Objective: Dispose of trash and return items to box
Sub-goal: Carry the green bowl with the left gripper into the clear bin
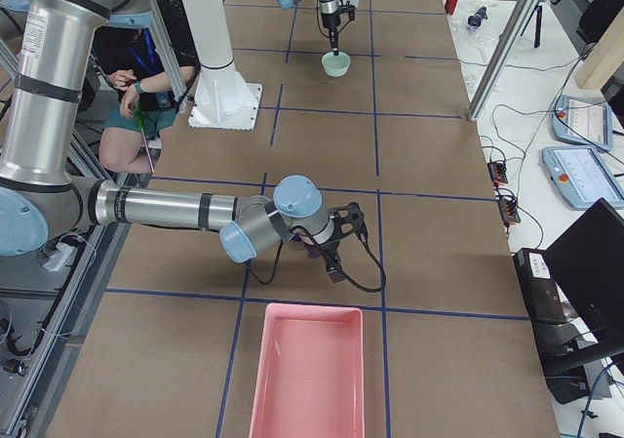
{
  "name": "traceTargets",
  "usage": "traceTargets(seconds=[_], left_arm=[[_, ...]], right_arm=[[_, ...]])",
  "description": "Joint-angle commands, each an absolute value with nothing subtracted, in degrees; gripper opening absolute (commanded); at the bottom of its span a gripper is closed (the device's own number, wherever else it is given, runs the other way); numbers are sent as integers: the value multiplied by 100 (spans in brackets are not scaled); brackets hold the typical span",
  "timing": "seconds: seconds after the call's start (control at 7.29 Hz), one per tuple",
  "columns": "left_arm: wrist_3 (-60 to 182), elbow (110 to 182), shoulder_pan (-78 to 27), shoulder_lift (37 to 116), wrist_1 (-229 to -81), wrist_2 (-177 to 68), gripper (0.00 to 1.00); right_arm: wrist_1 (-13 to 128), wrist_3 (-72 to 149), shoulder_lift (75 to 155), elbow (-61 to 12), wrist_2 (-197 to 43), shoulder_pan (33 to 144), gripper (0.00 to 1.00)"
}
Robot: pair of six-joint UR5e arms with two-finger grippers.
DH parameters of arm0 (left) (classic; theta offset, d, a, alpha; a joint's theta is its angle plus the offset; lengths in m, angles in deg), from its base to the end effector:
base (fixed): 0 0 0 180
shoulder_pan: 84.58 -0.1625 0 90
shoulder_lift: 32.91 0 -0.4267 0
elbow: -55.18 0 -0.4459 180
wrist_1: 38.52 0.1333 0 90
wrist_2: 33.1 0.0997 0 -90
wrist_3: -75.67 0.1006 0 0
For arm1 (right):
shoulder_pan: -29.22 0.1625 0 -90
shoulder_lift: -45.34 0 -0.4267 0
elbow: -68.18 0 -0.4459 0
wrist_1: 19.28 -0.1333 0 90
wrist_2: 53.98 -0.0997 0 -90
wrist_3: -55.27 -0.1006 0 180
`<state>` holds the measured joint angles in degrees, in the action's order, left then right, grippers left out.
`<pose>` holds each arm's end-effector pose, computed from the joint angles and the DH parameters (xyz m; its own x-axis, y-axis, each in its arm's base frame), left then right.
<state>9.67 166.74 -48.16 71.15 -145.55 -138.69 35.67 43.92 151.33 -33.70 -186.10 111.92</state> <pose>0.4227 -0.4439 0.2963 0.6087 0.0378 -0.7925 0.1668 0.9704 0.1744 0.0080 -0.4558 0.6174 0.6998 -0.2603 0.6652 -0.0293 0.9200 0.3909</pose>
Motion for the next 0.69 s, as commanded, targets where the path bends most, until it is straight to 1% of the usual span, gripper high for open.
traceTargets(seconds=[0.0,0.55], left_arm=[[2294,16821,-3717,6590,-14592,-14590,0],[5477,16707,-1765,5492,-14619,-15069,0]], right_arm=[[3574,4393,15133,-3360,-18608,11192,100],[3565,4393,15133,-3351,-18608,11192,100]])
